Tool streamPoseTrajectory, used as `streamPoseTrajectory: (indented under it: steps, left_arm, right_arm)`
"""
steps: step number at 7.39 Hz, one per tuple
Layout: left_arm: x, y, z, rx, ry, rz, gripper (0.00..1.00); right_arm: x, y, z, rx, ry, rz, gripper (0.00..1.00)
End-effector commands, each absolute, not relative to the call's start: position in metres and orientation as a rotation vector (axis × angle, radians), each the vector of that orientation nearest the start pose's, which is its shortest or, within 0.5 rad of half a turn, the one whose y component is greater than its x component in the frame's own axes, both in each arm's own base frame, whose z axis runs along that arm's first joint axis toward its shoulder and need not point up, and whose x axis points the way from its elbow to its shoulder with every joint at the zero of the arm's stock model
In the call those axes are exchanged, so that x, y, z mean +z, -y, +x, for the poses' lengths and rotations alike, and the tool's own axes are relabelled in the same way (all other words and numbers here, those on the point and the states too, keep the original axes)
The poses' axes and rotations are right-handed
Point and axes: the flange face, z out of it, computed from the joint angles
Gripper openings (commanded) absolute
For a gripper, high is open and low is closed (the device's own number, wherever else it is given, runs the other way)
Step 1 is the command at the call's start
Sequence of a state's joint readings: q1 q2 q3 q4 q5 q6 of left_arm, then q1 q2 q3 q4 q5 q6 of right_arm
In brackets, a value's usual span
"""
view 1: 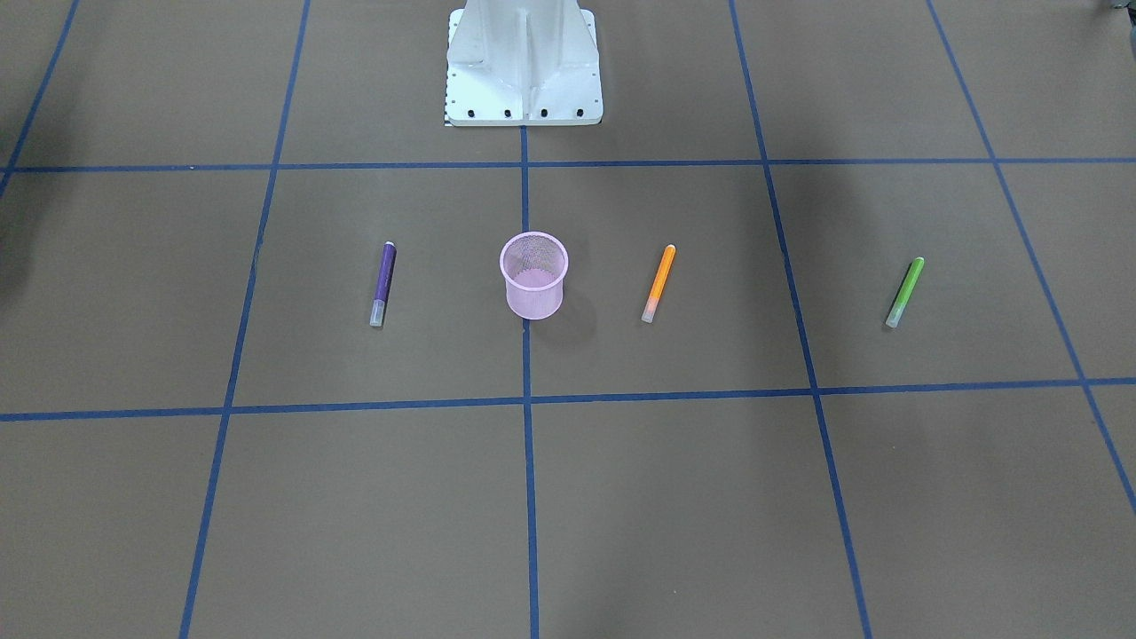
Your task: Collect pens into pen holder
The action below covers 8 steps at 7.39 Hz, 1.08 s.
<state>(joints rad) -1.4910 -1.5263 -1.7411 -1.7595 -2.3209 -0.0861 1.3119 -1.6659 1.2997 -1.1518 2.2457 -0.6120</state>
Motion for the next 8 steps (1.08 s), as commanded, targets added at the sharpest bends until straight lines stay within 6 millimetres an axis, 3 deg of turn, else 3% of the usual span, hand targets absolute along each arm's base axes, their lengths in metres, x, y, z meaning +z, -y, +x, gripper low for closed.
streamPoseTrajectory:
  steps: [1,4,5,8]
  left_arm:
    - [0.576,0.491,-0.026,0.112,-0.766,0.237,1.0]
    - [0.576,0.491,-0.026,0.113,-0.766,0.238,1.0]
    - [0.576,0.491,-0.027,0.111,-0.766,0.239,1.0]
    - [0.575,0.492,-0.026,0.114,-0.766,0.241,1.0]
  right_arm:
    - [0.801,0.432,-0.041,-0.852,0.678,0.168,0.52]
    - [0.809,0.428,-0.04,-0.845,0.682,0.15,0.07]
    - [0.807,0.432,-0.041,-0.844,0.682,0.154,0.0]
    - [0.788,0.443,-0.046,-0.842,0.695,0.186,0.0]
